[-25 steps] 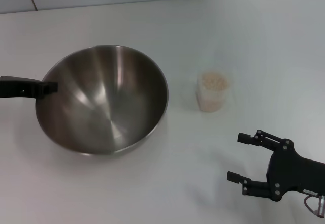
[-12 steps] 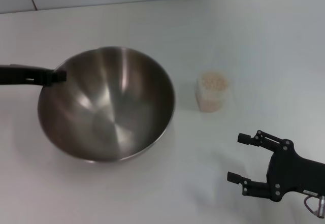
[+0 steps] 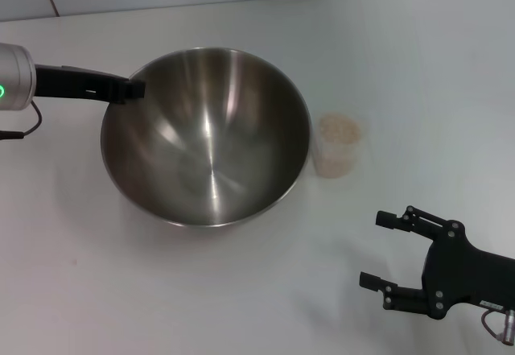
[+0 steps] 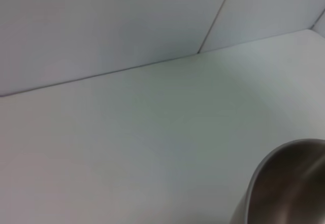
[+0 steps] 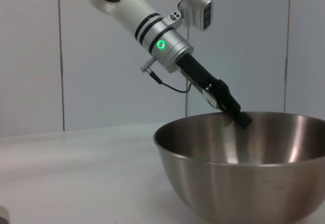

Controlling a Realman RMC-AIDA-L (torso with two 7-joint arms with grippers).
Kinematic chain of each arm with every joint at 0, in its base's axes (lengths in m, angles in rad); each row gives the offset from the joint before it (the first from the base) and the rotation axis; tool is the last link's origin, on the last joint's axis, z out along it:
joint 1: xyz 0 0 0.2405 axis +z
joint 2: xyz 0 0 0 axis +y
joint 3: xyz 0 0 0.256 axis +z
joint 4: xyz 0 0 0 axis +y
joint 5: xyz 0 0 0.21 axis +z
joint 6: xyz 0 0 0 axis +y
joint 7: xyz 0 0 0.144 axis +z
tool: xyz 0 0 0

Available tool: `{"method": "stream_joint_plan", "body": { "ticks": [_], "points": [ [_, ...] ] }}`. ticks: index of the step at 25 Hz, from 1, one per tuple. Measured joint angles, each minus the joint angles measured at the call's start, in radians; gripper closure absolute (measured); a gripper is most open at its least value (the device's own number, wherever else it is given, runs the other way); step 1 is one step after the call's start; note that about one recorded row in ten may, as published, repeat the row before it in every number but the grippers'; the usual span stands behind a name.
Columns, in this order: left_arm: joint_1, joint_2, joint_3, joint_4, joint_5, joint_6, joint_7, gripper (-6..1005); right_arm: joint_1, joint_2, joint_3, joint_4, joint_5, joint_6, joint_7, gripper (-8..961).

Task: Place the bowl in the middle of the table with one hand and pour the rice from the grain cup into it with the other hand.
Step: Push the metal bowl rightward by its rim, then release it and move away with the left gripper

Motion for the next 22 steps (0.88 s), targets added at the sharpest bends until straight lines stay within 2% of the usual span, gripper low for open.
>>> {"method": "stream_joint_plan", "body": {
  "ticks": [5,14,17,18,19,22],
  "points": [
    [0.004,0.000,-0.005,-0.033,-0.006,-0.018,0.044,889,0.001,0.000,0.001,0.000,0.000,0.000,0.000,139],
    [0.013,-0.003,0.011,-0.015,-0.049,-0.014,0.103,847,0.002,0.000,0.002,-0.002,0.000,0.000,0.000,139],
    [0.050,-0.003,0.011,0.063,-0.099,-0.001,0.134,680,-0.001,0.000,0.003,-0.002,0.002,0.000,0.000,140],
    [0.090,-0.002,0.013,0.143,-0.123,0.010,0.147,625,-0.003,0.000,0.005,-0.002,0.003,0.000,0.000,140],
    [0.090,-0.002,0.013,0.143,-0.123,0.010,0.147,605,-0.003,0.000,0.005,-0.002,0.003,0.000,0.000,140],
    [0.179,0.000,0.018,0.298,-0.176,0.050,0.219,546,-0.005,0.000,0.006,-0.001,0.013,0.001,0.000,140]
  ]
}}
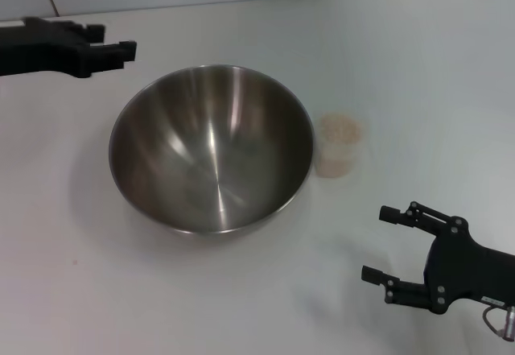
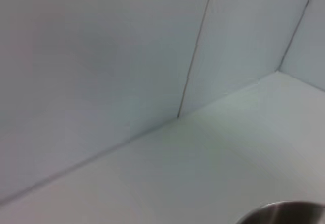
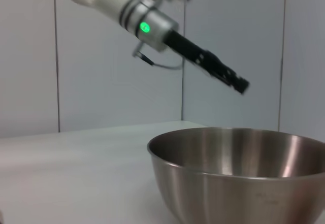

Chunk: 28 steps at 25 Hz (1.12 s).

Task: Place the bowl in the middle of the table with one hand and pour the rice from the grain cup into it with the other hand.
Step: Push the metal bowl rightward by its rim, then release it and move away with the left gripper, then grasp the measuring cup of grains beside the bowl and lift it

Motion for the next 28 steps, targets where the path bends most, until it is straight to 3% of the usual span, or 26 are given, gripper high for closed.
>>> {"method": "stream_joint_plan", "body": {
  "ticks": [1,3,6,9,11,18,22,28],
  "points": [
    [0.065,-0.002,0.005,0.082,-0.058,0.031,0.076,526,-0.003,0.000,0.000,0.002,0.021,0.000,0.000,140],
    [0.095,-0.002,0.010,0.111,-0.087,0.042,0.109,486,-0.006,0.001,0.000,0.005,0.038,0.000,0.000,140],
    [0.237,0.002,0.038,0.194,-0.223,0.143,0.270,427,-0.038,0.011,0.000,0.017,0.166,-0.003,0.007,140],
    [0.281,0.002,0.040,0.203,-0.230,0.204,0.311,354,-0.062,0.026,0.000,0.019,0.277,0.009,0.007,140],
    [0.312,0.000,0.041,0.200,-0.225,0.259,0.324,288,-0.089,0.049,0.000,0.013,0.449,0.073,0.005,140],
    [0.314,-0.002,0.046,0.145,-0.212,0.263,0.327,123,-0.057,0.065,0.011,-0.036,0.522,0.243,0.029,140],
    [0.303,-0.001,0.064,0.137,-0.196,0.259,0.328,124,-0.030,0.079,0.007,-0.101,0.515,0.358,0.031,141],
    [0.292,-0.002,0.080,0.137,-0.168,0.252,0.320,124,-0.016,0.088,0.003,-0.143,0.511,0.416,0.031,141]
  ]
}}
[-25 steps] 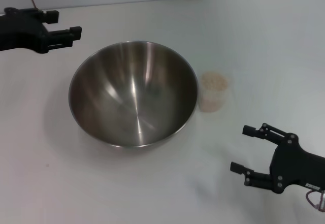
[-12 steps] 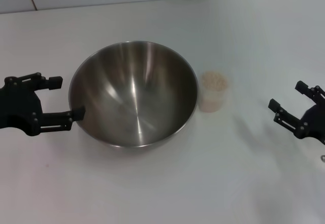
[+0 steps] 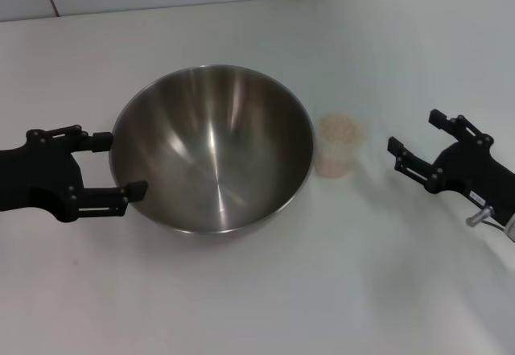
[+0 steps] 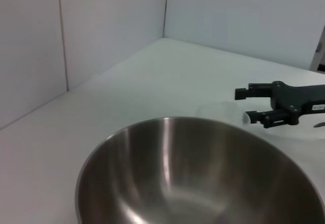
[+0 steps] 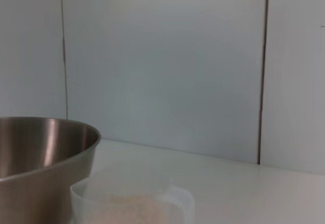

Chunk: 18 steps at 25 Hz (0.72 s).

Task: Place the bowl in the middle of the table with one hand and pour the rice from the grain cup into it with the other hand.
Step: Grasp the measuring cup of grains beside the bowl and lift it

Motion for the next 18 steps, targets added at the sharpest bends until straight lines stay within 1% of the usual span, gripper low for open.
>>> {"method": "stream_joint_plan", "body": {
  "ticks": [3,13,16,18],
  "points": [
    [-0.002,-0.001,0.006,0.000,0.004,-0.003,-0.002,124,0.011,0.005,0.000,-0.032,0.000,0.050,0.000,141],
    [-0.003,-0.001,0.016,0.001,0.005,-0.014,-0.003,127,0.039,0.008,-0.001,-0.068,-0.001,0.115,0.011,141],
    [-0.004,-0.001,0.016,0.000,0.005,-0.017,-0.003,129,0.049,0.011,-0.002,-0.073,-0.001,0.133,0.013,141],
    [-0.006,0.000,0.015,-0.005,0.005,-0.019,-0.003,129,0.053,0.017,-0.001,-0.097,-0.001,0.159,0.011,142]
  ]
}}
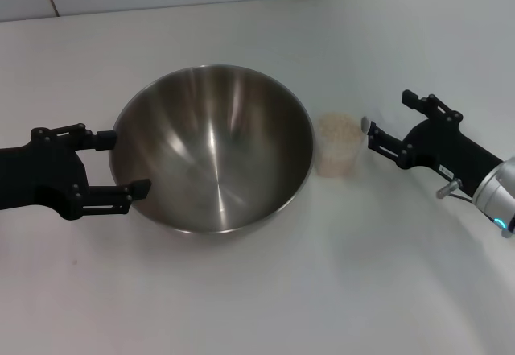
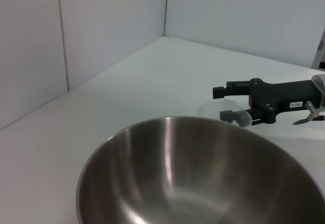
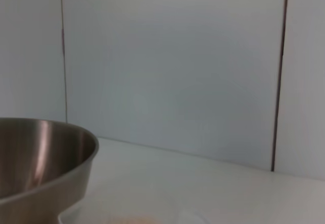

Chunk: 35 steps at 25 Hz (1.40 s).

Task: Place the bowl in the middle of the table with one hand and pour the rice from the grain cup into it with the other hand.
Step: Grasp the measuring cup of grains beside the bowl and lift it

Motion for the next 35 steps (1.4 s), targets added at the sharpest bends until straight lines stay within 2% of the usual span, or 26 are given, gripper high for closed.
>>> {"method": "stream_joint_plan", "body": {
  "ticks": [8,13,19,20,32,35],
  "points": [
    [-0.004,0.002,0.000,-0.018,0.001,-0.001,0.006,129,0.000,0.002,0.004,-0.043,0.000,0.033,-0.002,142],
    [-0.005,0.002,0.000,-0.018,0.001,0.000,0.008,129,0.002,0.010,0.008,-0.051,0.001,0.054,-0.003,142],
    [-0.007,0.004,0.000,-0.019,0.010,-0.001,0.009,130,-0.002,0.015,0.034,-0.061,0.010,0.057,-0.006,313],
    [-0.007,0.003,0.000,-0.020,0.016,-0.001,0.009,130,-0.006,0.016,0.049,-0.063,0.010,0.052,-0.007,554],
    [-0.012,0.001,0.004,-0.021,0.027,0.000,0.009,130,-0.014,0.017,0.062,-0.073,0.009,0.037,-0.008,939],
    [-0.012,0.001,0.004,-0.021,0.027,0.000,0.009,130,-0.014,0.017,0.062,-0.073,0.009,0.036,-0.010,941]
  ]
}}
